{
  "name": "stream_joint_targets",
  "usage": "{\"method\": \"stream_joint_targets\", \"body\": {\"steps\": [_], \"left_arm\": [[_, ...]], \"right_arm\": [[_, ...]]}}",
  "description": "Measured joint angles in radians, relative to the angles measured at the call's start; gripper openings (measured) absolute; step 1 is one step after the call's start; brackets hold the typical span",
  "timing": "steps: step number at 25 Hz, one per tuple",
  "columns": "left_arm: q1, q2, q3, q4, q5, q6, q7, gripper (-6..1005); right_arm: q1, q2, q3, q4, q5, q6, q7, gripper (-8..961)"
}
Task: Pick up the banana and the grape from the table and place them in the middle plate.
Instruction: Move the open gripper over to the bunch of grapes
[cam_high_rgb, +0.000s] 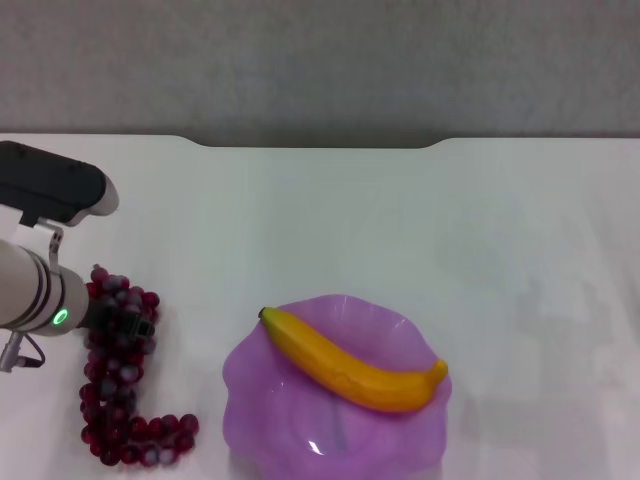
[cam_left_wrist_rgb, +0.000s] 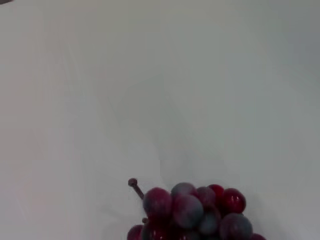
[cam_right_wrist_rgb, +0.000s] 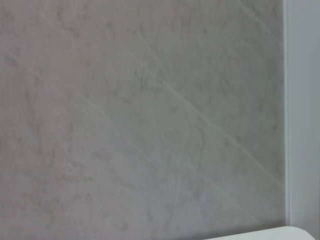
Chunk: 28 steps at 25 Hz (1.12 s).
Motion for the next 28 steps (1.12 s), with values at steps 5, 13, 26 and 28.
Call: {"method": "stream_joint_targets", "body": {"steps": [5, 13, 26, 28], "left_arm": [[0.001, 0.0, -0.001, 0.006, 0.0, 0.019, -0.008, 597], [0.014, 0.0, -0.001, 0.009, 0.004, 0.063, -0.014, 507], [0.04, 0.002, -0.009, 0.045, 0.023, 0.13, -0.012, 342], [0.041, 0.003, -0.01, 0.045, 0.023, 0.13, -0.012, 326]], "right_arm": [[0.007, 0.0, -0.001, 0.006, 0.0, 0.002, 0.001, 713], [0.013, -0.001, 0.0, 0.011, 0.0, 0.014, 0.002, 714], [0.023, -0.002, 0.0, 0.023, 0.0, 0.029, 0.004, 713], [0.023, -0.002, 0.0, 0.023, 0.0, 0.029, 0.004, 713]]}}
